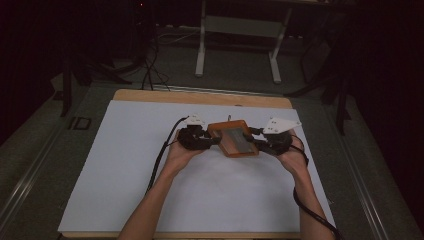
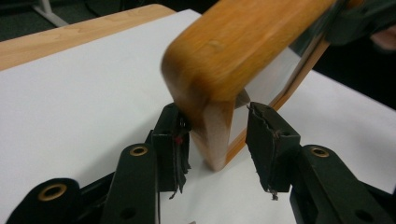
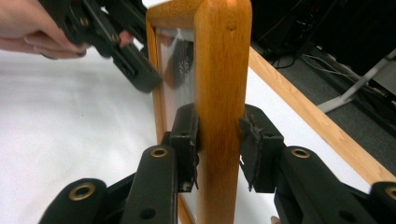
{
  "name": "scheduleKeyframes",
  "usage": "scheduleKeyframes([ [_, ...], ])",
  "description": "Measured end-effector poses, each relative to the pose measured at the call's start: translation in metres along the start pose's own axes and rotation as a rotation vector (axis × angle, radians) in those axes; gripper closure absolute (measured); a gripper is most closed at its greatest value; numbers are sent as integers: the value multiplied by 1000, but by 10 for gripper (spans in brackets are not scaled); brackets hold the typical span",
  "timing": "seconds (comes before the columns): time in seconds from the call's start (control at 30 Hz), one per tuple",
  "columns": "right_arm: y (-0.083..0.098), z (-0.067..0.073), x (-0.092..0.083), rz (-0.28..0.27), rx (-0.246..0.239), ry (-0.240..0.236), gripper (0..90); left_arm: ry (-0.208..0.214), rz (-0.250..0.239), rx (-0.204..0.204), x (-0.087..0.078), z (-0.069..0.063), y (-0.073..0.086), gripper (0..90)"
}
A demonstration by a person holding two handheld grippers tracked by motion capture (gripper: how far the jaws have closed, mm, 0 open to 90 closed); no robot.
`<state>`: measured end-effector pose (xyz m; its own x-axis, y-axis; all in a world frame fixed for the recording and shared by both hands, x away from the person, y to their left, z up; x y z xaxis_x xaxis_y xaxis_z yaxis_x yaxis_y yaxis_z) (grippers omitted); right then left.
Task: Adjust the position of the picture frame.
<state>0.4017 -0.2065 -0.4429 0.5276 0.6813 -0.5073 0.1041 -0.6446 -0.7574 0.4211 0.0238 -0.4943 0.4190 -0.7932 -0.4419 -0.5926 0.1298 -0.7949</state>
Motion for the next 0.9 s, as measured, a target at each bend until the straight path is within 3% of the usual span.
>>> scheduleKeyframes([
  [0.1, 2, 1, 2, -13, 26, -3, 685, -19, -12, 20, -8, -3, -3, 586],
  [0.27, 0, 3, 4, -77, 99, -17, 686, -22, -22, 24, -22, -6, -6, 594],
  [0.53, -3, 8, 9, -122, 166, -51, 684, -19, -50, 22, -40, -7, -7, 605],
  [0.73, -3, 15, 16, -155, 265, -105, 684, 8, -64, -16, -54, -4, -1, 621],
  [0.9, -5, 22, 21, -164, 320, -133, 684, 18, -62, -39, -64, -2, 4, 628],
])
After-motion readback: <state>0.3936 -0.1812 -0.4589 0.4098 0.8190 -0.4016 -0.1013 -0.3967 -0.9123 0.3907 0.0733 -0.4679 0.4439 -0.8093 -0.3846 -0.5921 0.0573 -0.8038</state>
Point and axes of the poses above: each handheld gripper's, and its own axes: x roughly forward along the jaws, y roughly out of its underside, z roughly to its left, the point moved 4 cm from there along x, roughly forward along the jaws, and after that the axes turned 13 degrees about -x, right-handed, at the moved point
